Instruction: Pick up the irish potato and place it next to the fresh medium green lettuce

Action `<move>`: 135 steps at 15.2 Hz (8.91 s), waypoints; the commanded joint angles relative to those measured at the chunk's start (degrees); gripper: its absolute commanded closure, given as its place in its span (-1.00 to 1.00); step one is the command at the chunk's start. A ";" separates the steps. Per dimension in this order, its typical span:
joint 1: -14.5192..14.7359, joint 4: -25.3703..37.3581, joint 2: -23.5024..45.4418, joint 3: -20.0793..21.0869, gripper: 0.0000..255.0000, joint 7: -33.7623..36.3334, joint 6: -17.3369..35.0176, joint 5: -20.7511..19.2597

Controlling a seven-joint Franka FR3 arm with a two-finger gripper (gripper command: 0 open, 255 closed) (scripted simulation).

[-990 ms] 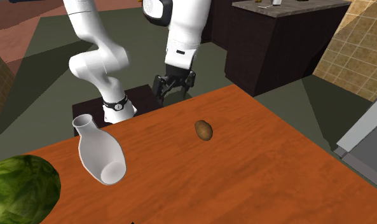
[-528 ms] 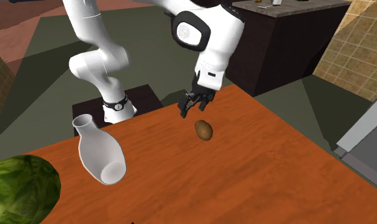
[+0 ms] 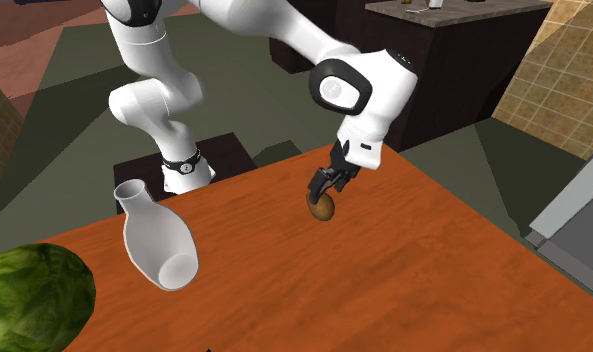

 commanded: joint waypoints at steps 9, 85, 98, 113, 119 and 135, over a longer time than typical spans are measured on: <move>-0.29 -3.77 1.13 -0.56 -1.00 0.88 4.63 -1.18; -8.59 -7.43 -36.11 -10.10 1.00 -27.34 -20.76 9.87; -12.59 -23.21 -53.07 -24.30 1.00 -44.96 -18.27 3.35; -15.25 -34.17 -58.38 -31.76 1.00 -50.97 -10.67 -2.30; -15.28 -38.65 -58.29 -32.12 1.00 -49.72 -6.27 -2.75; -15.78 -48.93 -55.13 -33.10 1.00 -45.99 6.71 -4.72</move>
